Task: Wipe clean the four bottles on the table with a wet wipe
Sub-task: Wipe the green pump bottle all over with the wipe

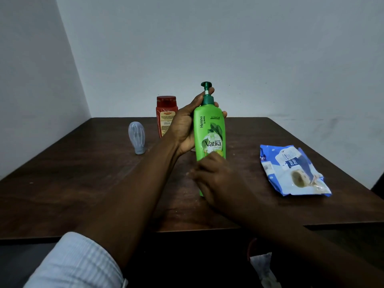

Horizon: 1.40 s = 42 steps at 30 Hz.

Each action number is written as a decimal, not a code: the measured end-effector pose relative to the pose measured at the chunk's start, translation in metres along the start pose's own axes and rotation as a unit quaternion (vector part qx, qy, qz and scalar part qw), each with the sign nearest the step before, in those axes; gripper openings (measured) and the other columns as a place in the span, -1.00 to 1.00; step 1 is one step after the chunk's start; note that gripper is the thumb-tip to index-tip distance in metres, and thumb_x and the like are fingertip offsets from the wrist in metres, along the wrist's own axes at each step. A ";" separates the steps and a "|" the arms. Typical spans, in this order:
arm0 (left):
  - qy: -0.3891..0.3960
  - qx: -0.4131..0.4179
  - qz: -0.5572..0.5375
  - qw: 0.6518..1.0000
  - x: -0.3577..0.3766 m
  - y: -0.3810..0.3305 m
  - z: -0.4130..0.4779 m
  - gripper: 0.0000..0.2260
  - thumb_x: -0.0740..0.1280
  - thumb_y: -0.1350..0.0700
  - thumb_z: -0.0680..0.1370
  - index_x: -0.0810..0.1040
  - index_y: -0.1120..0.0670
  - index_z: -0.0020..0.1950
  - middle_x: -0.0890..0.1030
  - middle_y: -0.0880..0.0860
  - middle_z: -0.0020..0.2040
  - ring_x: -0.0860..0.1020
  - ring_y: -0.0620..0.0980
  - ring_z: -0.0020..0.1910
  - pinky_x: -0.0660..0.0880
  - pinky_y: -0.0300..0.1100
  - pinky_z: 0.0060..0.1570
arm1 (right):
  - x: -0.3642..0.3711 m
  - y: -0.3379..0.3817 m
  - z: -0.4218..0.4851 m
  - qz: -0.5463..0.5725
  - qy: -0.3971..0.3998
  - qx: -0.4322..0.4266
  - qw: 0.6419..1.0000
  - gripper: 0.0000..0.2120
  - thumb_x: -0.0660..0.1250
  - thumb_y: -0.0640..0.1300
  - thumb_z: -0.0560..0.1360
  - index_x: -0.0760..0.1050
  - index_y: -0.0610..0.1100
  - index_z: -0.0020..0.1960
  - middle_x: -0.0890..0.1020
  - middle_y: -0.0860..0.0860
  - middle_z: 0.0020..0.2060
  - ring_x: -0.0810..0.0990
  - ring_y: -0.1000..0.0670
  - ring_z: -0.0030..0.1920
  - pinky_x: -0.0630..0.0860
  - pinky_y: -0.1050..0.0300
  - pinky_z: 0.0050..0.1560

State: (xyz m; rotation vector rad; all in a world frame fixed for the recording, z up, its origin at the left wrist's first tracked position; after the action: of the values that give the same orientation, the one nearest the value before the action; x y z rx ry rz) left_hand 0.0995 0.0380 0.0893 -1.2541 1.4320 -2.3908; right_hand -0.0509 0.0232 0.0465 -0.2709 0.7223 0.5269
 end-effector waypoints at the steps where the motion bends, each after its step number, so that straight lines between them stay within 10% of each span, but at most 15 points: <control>1: 0.008 -0.001 0.004 1.000 0.001 0.000 0.001 -0.73 0.17 0.02 0.68 0.56 0.01 0.30 0.56 0.08 -0.05 0.50 0.18 0.12 0.06 0.34 0.50 | 0.000 0.003 -0.008 0.001 0.006 -0.007 1.000 -0.78 0.26 -0.19 0.50 0.69 -0.21 -0.04 0.65 -0.10 -0.11 0.57 -0.15 -0.10 0.56 0.00 -0.11; 12: 0.035 -0.001 0.004 0.999 0.000 0.000 0.003 -0.72 0.17 0.03 0.68 0.55 0.01 0.33 0.55 0.08 -0.02 0.52 0.20 0.12 0.04 0.38 0.49 | -0.002 0.009 -0.044 0.064 0.032 0.006 0.997 -0.77 0.24 -0.16 0.51 0.67 -0.20 -0.07 0.66 -0.03 -0.02 0.60 -0.09 -0.03 0.60 0.04 -0.10; 28: 0.024 0.020 -0.019 0.999 0.011 -0.002 -0.005 -0.68 0.13 0.05 0.69 0.46 0.05 0.42 0.59 0.11 -0.01 0.60 0.05 -0.03 0.52 -0.03 0.13 | -0.062 -0.085 0.055 0.107 -0.215 0.167 0.956 -0.91 0.51 -0.22 0.45 0.72 -0.15 -0.04 0.69 0.00 -0.12 0.63 0.13 -0.08 0.47 0.35 -0.06; 35: -0.002 0.011 -0.043 0.999 -0.008 0.015 -0.010 -0.71 0.14 0.07 0.69 0.50 0.08 0.35 0.58 0.11 -0.08 0.62 0.04 -0.12 0.57 -0.05 0.02 | -0.045 -0.078 0.031 0.107 -0.199 0.164 0.960 -0.89 0.49 -0.26 0.47 0.72 -0.17 -0.01 0.70 -0.04 -0.09 0.65 0.09 -0.02 0.49 0.33 0.05; 42: 0.008 0.014 -0.036 0.999 -0.019 0.016 -0.010 -0.73 0.12 0.04 0.70 0.50 0.02 0.33 0.54 0.06 -0.02 0.60 0.16 0.05 0.37 0.29 0.31 | -0.036 -0.034 -0.019 0.140 -0.110 0.136 0.975 -0.88 0.45 -0.23 0.50 0.72 -0.16 0.02 0.70 -0.02 -0.02 0.65 0.03 0.04 0.52 0.18 0.14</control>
State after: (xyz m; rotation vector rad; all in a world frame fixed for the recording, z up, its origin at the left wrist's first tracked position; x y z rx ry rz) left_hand 0.1001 0.0443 0.0633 -1.3049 1.3768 -2.4637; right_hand -0.0654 -0.0261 0.0592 0.1470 0.6102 0.7040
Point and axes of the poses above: each hand's wrist, its own z-axis towards the middle knuckle, its own x-axis out of the palm, y = z × x, the point moved 6 cm from there along z, towards the middle knuckle
